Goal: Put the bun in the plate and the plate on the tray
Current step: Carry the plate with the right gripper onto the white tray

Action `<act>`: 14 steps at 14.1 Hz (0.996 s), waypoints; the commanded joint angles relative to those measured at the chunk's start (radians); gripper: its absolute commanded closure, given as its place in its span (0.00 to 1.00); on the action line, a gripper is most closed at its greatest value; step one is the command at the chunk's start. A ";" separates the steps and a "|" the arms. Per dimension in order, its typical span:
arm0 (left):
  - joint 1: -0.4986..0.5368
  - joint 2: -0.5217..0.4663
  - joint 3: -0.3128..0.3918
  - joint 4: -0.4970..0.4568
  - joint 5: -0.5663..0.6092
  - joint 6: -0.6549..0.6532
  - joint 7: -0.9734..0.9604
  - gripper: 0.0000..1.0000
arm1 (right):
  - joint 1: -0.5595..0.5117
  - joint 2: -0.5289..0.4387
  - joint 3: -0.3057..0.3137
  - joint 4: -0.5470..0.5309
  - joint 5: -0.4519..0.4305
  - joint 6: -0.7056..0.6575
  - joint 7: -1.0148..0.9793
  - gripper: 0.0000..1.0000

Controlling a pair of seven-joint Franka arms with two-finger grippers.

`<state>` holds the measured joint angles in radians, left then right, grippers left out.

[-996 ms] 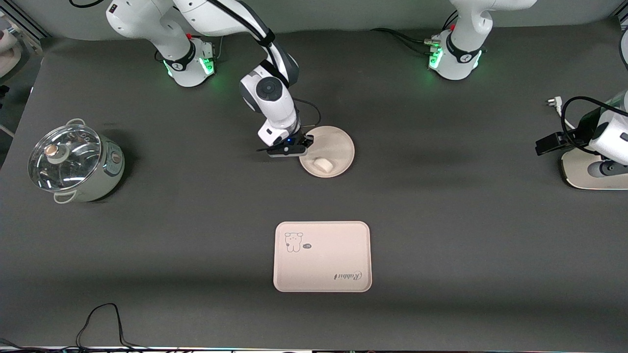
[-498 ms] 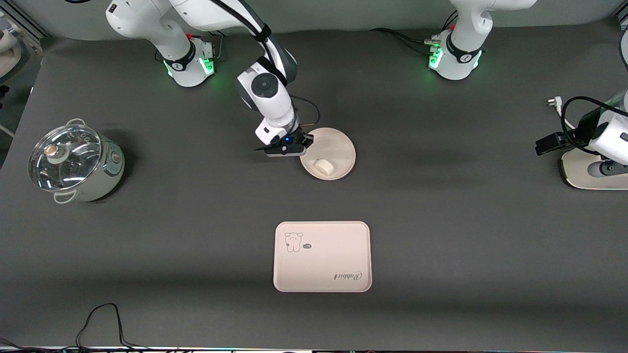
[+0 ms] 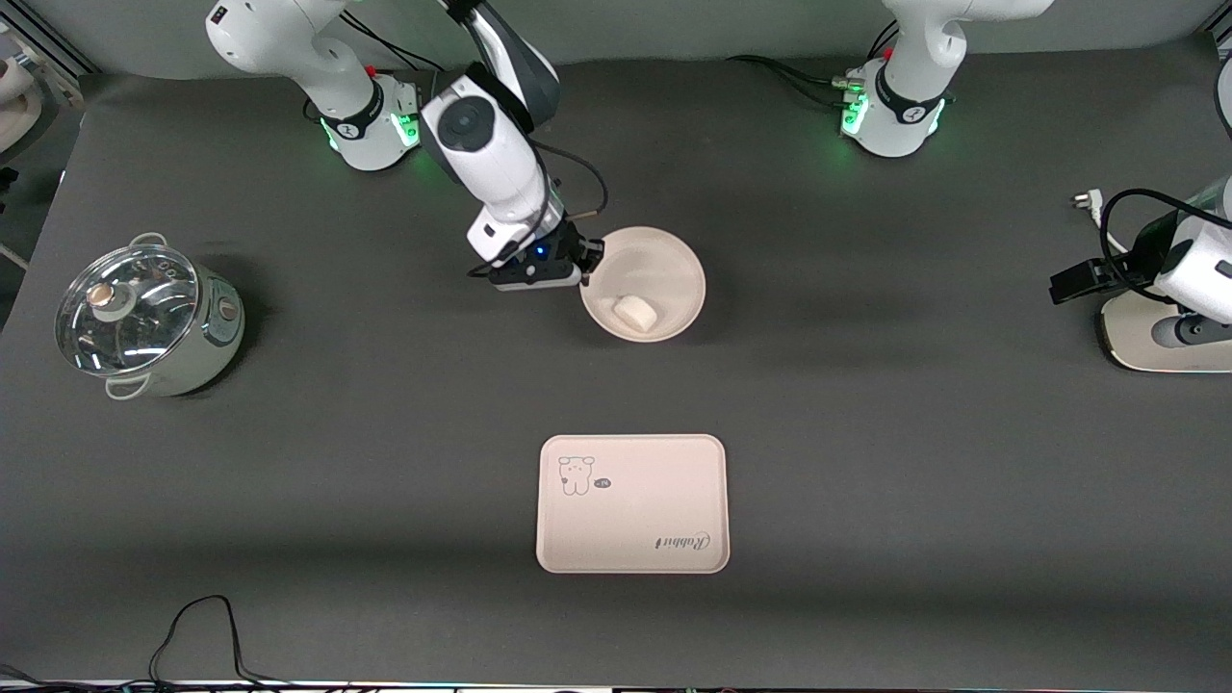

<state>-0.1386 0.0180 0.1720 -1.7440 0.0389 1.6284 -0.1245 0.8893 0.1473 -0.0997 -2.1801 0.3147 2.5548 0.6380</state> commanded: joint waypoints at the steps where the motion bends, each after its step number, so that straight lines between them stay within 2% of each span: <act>1: -0.013 -0.015 0.007 -0.005 -0.002 -0.013 0.011 0.00 | -0.024 -0.032 0.000 0.008 0.064 -0.027 -0.083 1.00; 5: -0.013 -0.015 0.007 -0.005 -0.002 -0.013 0.011 0.00 | -0.093 0.082 -0.002 0.136 0.066 -0.028 -0.141 1.00; 7: -0.013 -0.015 0.006 -0.006 -0.002 -0.015 0.011 0.00 | -0.145 0.185 0.000 0.282 0.066 -0.069 -0.153 1.00; 10: -0.013 -0.015 0.006 -0.005 -0.002 -0.013 0.011 0.00 | -0.211 0.357 0.000 0.565 0.069 -0.175 -0.152 1.00; 12: -0.013 -0.015 0.006 -0.005 -0.002 -0.013 0.011 0.00 | -0.251 0.455 -0.003 0.721 0.137 -0.208 -0.153 1.00; 14: -0.013 -0.013 0.006 -0.006 -0.002 -0.013 0.011 0.00 | -0.263 0.550 -0.008 0.842 0.159 -0.212 -0.153 1.00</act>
<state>-0.1390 0.0180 0.1704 -1.7441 0.0388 1.6250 -0.1244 0.6386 0.5666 -0.1047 -1.5227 0.4282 2.3796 0.5072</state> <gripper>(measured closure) 0.000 0.956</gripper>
